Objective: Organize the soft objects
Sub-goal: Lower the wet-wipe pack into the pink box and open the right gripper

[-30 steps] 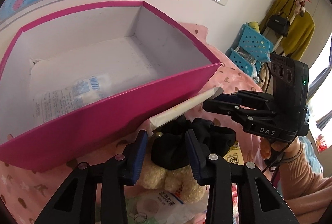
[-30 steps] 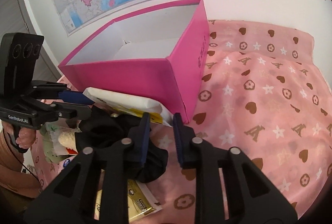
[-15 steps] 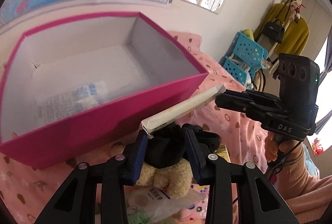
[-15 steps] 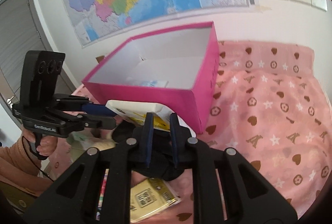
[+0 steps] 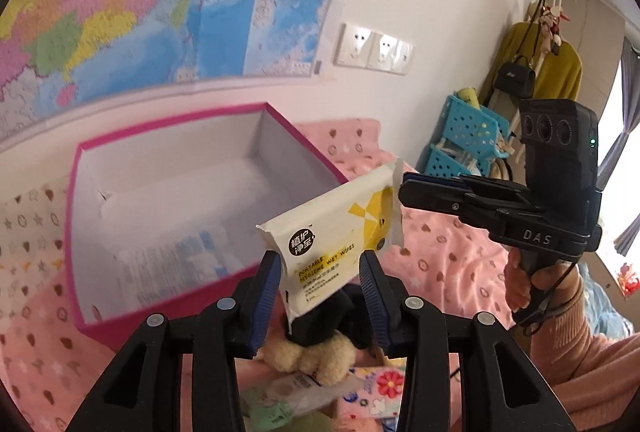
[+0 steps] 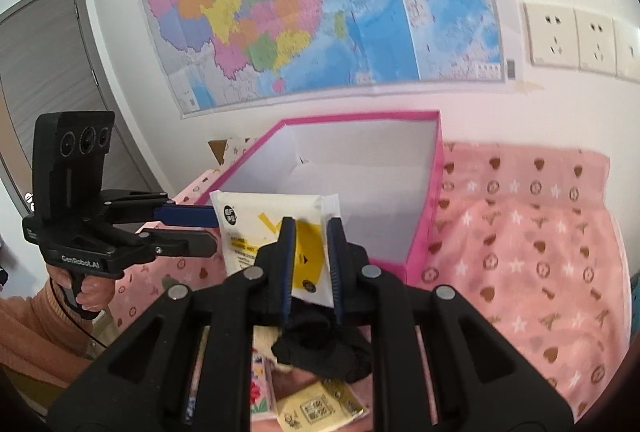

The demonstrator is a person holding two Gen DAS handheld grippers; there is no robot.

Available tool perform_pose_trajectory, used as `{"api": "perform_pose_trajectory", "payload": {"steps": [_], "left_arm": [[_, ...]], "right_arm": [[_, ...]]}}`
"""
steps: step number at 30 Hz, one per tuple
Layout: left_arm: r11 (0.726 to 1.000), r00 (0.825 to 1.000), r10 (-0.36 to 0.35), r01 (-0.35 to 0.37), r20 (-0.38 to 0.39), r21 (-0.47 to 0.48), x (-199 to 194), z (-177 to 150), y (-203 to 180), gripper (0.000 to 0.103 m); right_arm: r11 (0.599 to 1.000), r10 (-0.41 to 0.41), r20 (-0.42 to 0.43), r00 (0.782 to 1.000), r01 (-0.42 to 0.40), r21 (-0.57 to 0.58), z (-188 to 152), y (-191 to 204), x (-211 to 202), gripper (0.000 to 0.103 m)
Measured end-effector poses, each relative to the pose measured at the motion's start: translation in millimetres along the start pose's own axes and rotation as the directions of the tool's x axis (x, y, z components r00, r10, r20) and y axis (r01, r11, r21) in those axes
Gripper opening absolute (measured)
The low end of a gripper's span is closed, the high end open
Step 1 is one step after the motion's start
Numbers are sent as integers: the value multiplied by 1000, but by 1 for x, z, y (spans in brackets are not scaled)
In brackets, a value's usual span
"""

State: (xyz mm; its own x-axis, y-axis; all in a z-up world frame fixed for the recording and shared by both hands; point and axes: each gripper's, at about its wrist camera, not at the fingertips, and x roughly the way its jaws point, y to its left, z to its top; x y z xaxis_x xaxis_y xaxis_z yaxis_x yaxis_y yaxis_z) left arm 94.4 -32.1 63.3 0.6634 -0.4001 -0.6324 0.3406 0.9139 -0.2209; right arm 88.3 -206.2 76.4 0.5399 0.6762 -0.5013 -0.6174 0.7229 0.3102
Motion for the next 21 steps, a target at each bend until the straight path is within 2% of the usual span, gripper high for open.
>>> {"api": "perform_pose_trajectory", "payload": {"steps": [9, 21], "left_arm": [[999, 1000, 10, -9, 13, -52, 6, 25, 22, 41], [992, 999, -8, 3, -37, -127, 37, 34, 52, 43]], "right_arm": [[1000, 15, 10, 1000, -15, 19, 29, -10, 19, 18], [995, 8, -66, 998, -2, 102, 23, -39, 53, 18]]}}
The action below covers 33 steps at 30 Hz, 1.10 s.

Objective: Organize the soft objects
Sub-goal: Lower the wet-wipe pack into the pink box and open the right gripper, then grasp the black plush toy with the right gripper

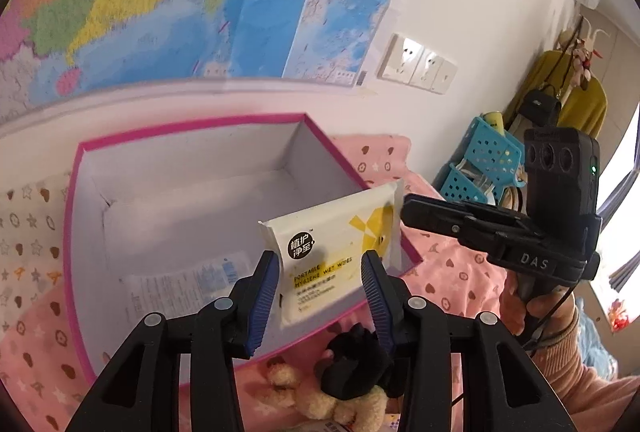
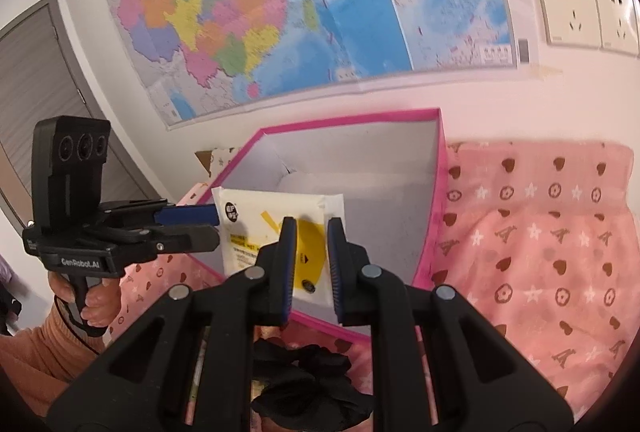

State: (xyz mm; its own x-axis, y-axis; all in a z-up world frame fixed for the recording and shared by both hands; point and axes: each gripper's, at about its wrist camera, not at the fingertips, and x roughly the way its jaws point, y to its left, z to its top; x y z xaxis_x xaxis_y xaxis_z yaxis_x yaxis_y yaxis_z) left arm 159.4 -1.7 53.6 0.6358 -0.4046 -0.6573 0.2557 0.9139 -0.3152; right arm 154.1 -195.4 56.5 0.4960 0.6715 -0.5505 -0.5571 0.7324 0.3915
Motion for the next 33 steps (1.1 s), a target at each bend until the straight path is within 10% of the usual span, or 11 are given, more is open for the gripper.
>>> {"api": "perform_pose_trajectory", "payload": {"steps": [12, 19, 33], "left_arm": [[998, 996, -31, 26, -89, -61, 33, -6, 16, 43], [994, 993, 90, -94, -79, -53, 46, -3, 19, 43], [989, 992, 105, -111, 63, 94, -13, -35, -19, 62]], "right_arm": [[999, -28, -66, 997, 30, 29, -7, -11, 20, 18], [996, -84, -35, 996, 84, 12, -6, -8, 20, 19], [997, 30, 36, 999, -28, -71, -31, 27, -42, 59]]}}
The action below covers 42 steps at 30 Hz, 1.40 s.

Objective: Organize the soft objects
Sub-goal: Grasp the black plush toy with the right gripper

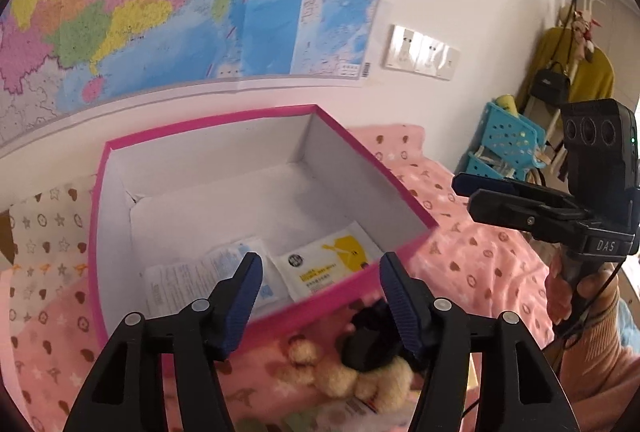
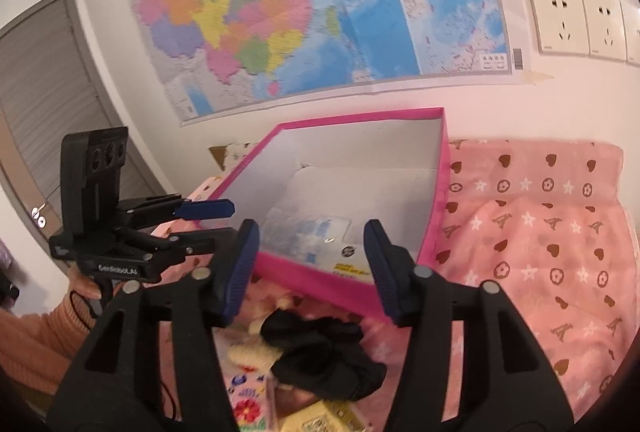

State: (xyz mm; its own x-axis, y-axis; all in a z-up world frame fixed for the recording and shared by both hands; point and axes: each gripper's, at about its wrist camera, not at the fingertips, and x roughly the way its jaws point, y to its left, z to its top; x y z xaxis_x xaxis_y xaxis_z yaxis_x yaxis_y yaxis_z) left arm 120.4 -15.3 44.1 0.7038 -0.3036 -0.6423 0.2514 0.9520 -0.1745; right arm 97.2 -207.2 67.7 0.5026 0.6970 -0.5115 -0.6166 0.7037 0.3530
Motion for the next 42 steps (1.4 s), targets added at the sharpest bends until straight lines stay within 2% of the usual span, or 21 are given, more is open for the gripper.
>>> {"api": "perform_pose_trajectory", "payload": {"steps": [7, 10, 16, 19, 23, 25, 27, 29, 32, 39, 42], "left_arm": [[999, 999, -42, 42, -12, -11, -14, -25, -5, 63], [998, 998, -55, 54, -29, -21, -12, -36, -6, 63], [998, 994, -60, 58, -87, -27, 4, -51, -9, 63], [998, 991, -63, 60, -116, -32, 12, -57, -10, 63], [997, 989, -70, 66, -133, -36, 17, -61, -11, 63], [996, 987, -78, 72, -139, -44, 20, -62, -9, 63], [996, 986, -80, 74, -144, -49, 22, -62, -7, 63], [995, 985, -88, 80, -149, -56, 24, -63, -5, 63], [994, 984, -93, 85, -153, -62, 27, -62, -4, 63], [992, 981, -118, 111, -156, -54, 31, -59, -9, 63], [991, 979, -133, 132, -153, -18, 29, -59, -18, 63]], "right_arm": [[997, -26, -83, 996, 20, -70, -38, 15, -10, 72], [995, -60, -154, 986, 46, -91, -60, 14, 0, 75], [982, -161, -269, 950, 128, -137, -98, 5, 34, 75], [979, -180, -274, 945, 144, -148, -103, 1, 43, 75], [967, -215, -235, 948, 173, -189, -102, 1, 49, 75], [968, -205, -234, 950, 162, -193, -101, 1, 53, 70], [971, -185, -239, 953, 139, -195, -101, 2, 56, 51], [972, -174, -248, 953, 127, -196, -101, 3, 61, 42], [977, -161, -256, 953, 118, -175, -99, 0, 62, 22], [992, -92, -184, 979, 74, -101, -82, 0, 35, 10], [995, -61, -144, 988, 49, -82, -72, 5, 23, 9]]}}
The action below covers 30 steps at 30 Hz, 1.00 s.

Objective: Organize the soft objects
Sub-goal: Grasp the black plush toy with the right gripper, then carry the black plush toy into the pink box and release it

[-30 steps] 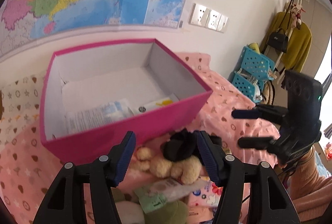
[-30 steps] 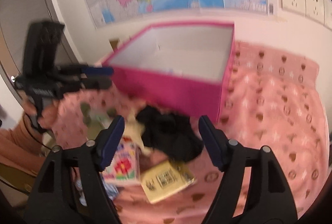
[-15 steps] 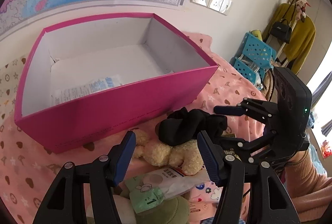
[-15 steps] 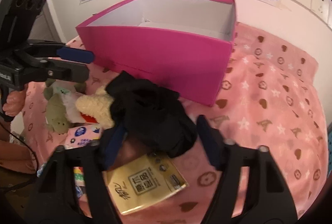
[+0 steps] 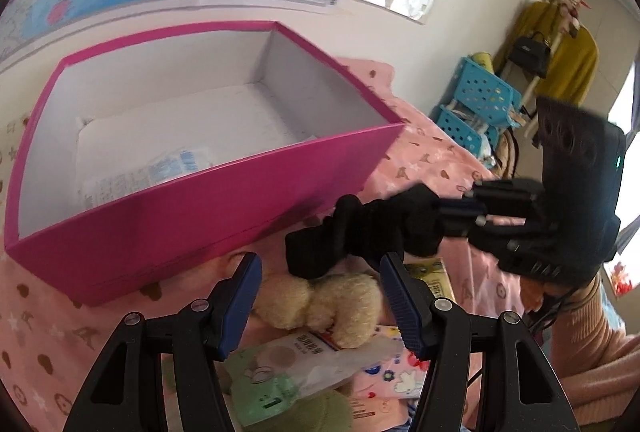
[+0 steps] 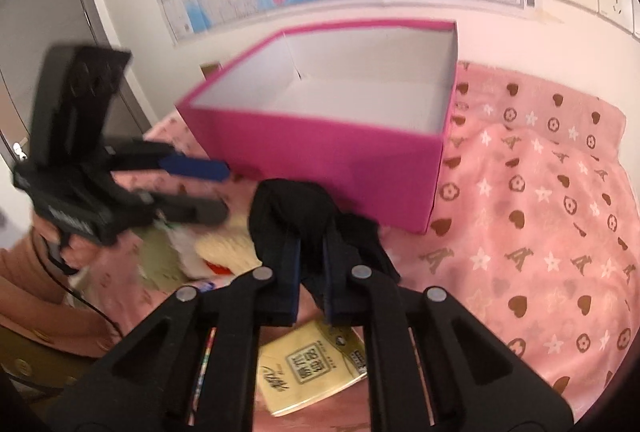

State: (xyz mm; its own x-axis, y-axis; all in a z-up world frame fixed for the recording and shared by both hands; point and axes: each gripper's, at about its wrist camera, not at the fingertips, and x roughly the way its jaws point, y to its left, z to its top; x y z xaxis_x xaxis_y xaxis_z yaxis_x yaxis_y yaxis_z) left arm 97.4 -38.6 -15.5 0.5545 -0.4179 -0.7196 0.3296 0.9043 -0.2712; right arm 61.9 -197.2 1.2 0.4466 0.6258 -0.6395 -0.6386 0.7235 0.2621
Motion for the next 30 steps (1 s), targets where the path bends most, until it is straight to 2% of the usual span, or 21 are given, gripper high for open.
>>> {"api": "perform_pose_trajectory", "payload": {"steps": [12, 14, 16, 19, 26, 30], "left_arm": [[991, 998, -69, 67, 9, 114, -3, 4, -36, 63], [991, 998, -55, 49, 40, 123, -7, 9, -39, 62], [992, 996, -53, 43, 74, 122, -15, 16, -40, 51], [992, 992, -43, 28, 117, 127, -27, 29, -43, 42], [993, 984, 28, -48, 175, 111, -40, 68, -35, 36], [991, 981, 69, -88, 184, 98, -36, 91, -24, 36]], "right_arm": [[998, 46, 110, 993, -42, -41, 36, 22, -34, 9], [997, 58, 128, 990, -51, -58, 45, 26, -38, 9], [996, 57, 147, 988, -46, -80, 54, 31, -42, 9], [993, 59, 181, 982, -39, -111, 72, 36, -49, 9], [989, 51, 220, 974, -18, -150, 109, 32, -50, 9], [989, 44, 214, 976, -13, -145, 126, 21, -38, 9]]}}
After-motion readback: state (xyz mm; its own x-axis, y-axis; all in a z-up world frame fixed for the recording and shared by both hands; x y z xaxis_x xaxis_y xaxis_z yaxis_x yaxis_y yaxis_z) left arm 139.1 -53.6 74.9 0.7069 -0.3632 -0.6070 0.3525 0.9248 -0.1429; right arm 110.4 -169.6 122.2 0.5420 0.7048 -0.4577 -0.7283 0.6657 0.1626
